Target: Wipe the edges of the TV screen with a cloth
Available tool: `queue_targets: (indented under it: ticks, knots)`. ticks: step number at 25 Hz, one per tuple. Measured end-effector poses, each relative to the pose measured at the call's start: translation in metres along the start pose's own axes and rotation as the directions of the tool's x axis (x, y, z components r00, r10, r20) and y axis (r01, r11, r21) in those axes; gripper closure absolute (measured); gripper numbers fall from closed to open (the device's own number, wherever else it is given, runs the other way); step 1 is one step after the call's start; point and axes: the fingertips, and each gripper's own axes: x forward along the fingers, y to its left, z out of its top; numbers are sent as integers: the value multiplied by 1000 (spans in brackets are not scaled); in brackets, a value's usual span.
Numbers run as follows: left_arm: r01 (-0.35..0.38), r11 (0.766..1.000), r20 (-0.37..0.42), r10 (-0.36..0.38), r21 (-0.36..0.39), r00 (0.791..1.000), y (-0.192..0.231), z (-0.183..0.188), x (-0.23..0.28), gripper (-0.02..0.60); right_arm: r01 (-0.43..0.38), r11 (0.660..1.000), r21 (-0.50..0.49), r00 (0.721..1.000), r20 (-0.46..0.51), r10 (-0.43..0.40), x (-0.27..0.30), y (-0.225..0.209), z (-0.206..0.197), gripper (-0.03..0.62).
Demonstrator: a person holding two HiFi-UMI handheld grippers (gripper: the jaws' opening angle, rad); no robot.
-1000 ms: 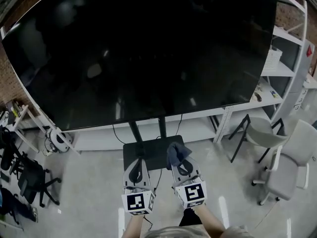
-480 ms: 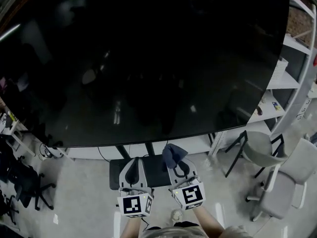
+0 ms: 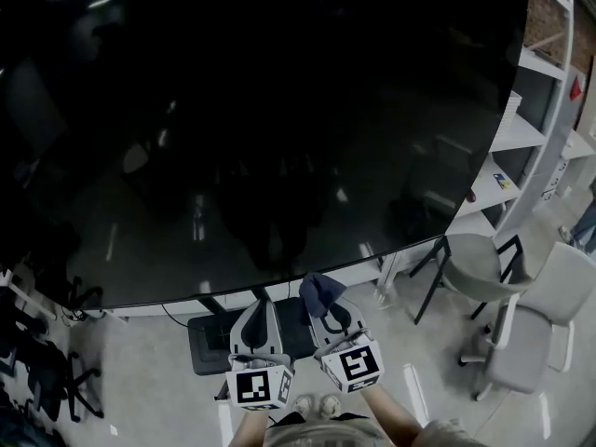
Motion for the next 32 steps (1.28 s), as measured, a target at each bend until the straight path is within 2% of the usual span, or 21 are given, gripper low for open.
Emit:
queue_targets:
  ticks: [5,8,11,13,16,20,24,28,30,32]
  knots:
    - [85,996,-14,-85,-3,996,-25,-12,29,568,25,1000,-14,1000,4,-25,6,-19,-3,545]
    - [128,992,-5,-128,-11,992,-36,-13,43,566,68,998,-9,998,11,-68,5,-39,-2,545]
    - [183,983,6,-183,-10,983,-58,-11,59,568,157,988,6,987,10,-157,-7,-76,-2,545]
    - [223,975,11,-222,-18,975,-77,-12,68,567,244,970,23,970,-2,-244,-21,-112,-9,545]
    - [285,958,18,-285,-31,958,-106,-17,81,567,403,914,48,915,-34,-402,-50,-178,-25,545]
    - [355,932,10,-355,-66,935,-148,-30,102,568,583,812,21,809,-109,-577,-94,-264,-53,545]
    - [421,905,5,-422,-64,907,-185,-39,119,567,678,734,37,726,-189,-661,-116,-327,-90,545]
    - [461,885,-27,-463,-70,886,-211,-51,124,568,760,649,30,630,-282,-724,-131,-370,-130,545]
    - [466,882,-52,-470,-71,881,-216,-60,124,568,766,642,35,617,-318,-719,-129,-382,-145,545]
    - [467,882,-74,-471,-66,879,-216,-68,123,568,753,656,53,633,-329,-700,-121,-387,-153,545]
